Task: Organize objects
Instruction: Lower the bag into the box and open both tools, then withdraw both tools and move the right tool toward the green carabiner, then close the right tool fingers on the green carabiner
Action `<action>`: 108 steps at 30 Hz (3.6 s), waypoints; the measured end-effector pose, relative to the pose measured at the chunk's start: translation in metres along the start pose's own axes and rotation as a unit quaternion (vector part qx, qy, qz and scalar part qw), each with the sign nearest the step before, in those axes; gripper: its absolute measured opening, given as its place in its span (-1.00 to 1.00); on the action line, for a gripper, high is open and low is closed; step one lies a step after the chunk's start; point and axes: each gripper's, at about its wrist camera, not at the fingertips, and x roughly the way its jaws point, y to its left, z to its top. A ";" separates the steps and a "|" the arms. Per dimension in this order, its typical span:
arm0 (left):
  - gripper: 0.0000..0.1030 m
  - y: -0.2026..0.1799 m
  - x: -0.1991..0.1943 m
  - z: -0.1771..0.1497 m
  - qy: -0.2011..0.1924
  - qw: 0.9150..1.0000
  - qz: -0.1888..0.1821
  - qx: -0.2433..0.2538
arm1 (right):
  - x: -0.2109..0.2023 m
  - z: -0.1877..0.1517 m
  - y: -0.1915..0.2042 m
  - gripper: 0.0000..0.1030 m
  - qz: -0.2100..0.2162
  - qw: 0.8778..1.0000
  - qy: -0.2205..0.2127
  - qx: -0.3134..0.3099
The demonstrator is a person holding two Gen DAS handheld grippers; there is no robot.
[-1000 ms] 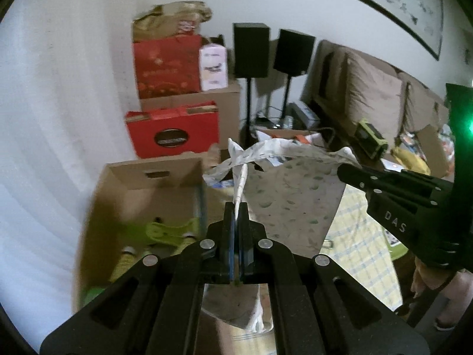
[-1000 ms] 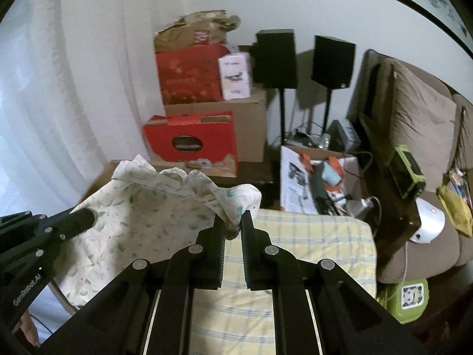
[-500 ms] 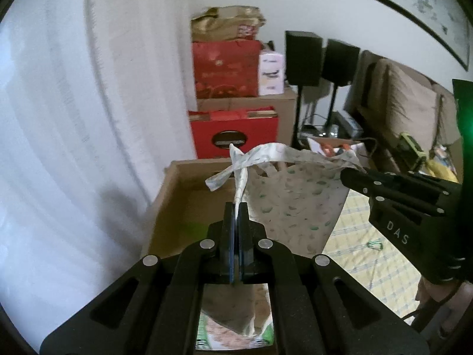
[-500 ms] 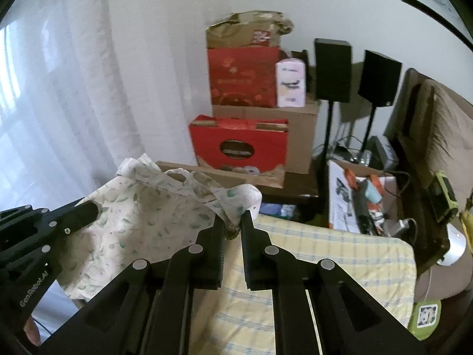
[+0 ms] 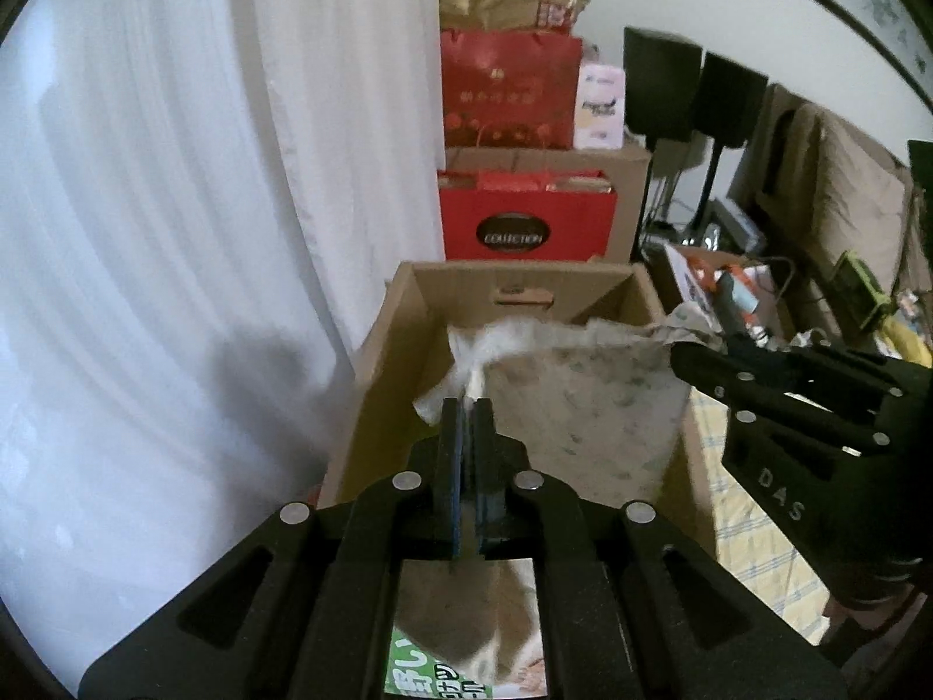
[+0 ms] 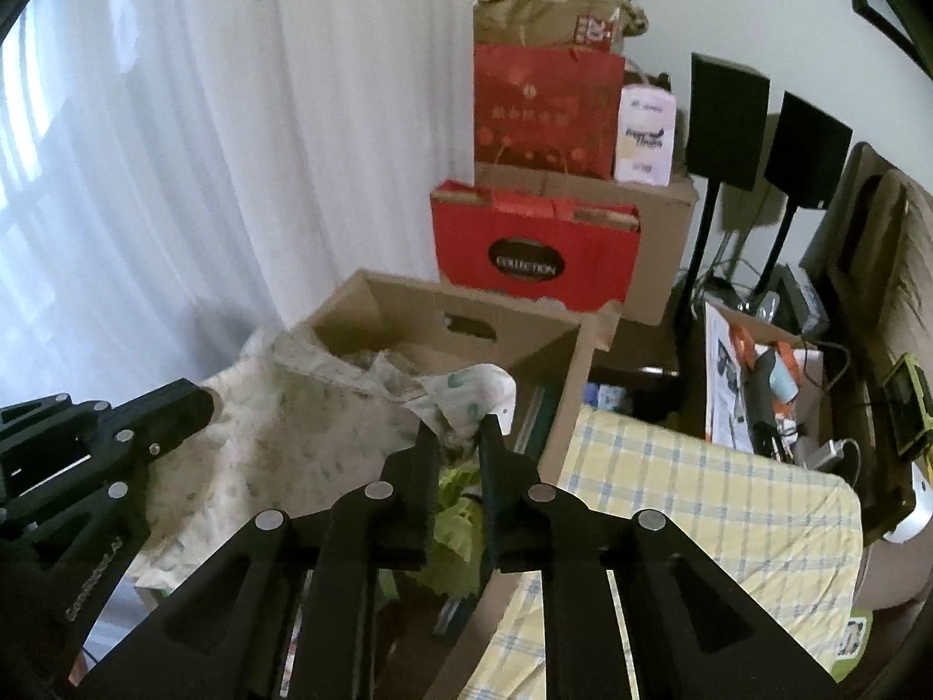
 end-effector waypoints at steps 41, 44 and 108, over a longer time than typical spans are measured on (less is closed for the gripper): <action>0.95 -0.093 -0.038 -0.009 -0.028 0.995 -0.096 0.021 | -0.099 -0.059 -0.131 0.52 -0.090 0.994 -0.022 0.057; 0.96 -0.107 -0.038 -0.010 -0.025 0.994 -0.103 0.027 | -0.108 -0.064 -0.141 0.52 -0.094 0.993 -0.027 0.063; 0.49 -0.230 0.077 -0.056 0.112 0.975 -0.184 0.053 | 0.018 -0.175 -0.209 -0.56 -0.042 0.995 0.090 0.004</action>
